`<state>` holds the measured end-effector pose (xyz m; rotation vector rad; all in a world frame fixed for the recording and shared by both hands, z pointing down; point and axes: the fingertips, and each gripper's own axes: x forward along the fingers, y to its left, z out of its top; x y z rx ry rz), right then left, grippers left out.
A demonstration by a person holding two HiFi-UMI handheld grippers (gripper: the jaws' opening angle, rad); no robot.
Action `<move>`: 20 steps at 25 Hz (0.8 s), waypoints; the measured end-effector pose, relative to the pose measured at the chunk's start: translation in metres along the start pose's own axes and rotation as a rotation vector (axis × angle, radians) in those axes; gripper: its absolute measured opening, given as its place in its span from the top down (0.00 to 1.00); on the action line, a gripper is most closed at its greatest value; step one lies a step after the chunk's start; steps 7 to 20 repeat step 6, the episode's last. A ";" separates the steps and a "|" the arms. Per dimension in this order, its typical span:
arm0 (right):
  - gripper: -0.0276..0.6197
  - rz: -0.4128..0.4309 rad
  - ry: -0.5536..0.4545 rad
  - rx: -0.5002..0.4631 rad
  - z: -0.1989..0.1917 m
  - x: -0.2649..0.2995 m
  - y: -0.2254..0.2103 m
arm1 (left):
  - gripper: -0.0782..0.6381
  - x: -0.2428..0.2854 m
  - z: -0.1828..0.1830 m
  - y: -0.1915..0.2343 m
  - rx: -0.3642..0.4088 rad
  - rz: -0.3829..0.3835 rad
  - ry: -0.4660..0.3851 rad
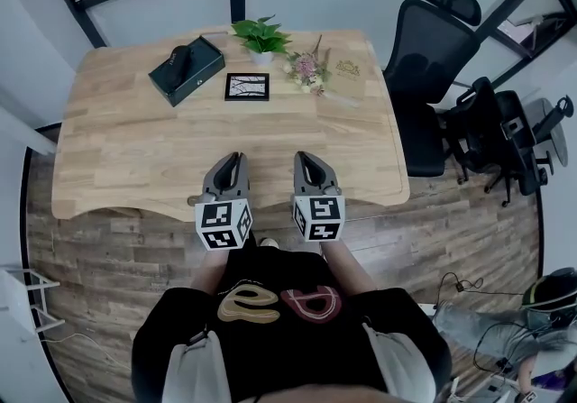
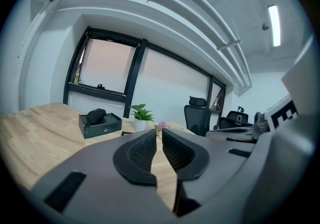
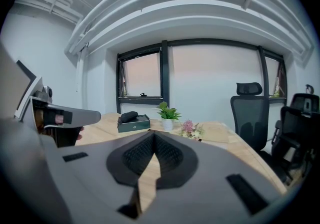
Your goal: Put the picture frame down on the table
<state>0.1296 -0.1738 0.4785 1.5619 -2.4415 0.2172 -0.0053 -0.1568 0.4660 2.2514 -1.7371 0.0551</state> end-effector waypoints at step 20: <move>0.94 0.002 0.003 -0.032 -0.004 -0.002 0.004 | 0.82 -0.004 -0.004 0.001 0.026 0.005 0.008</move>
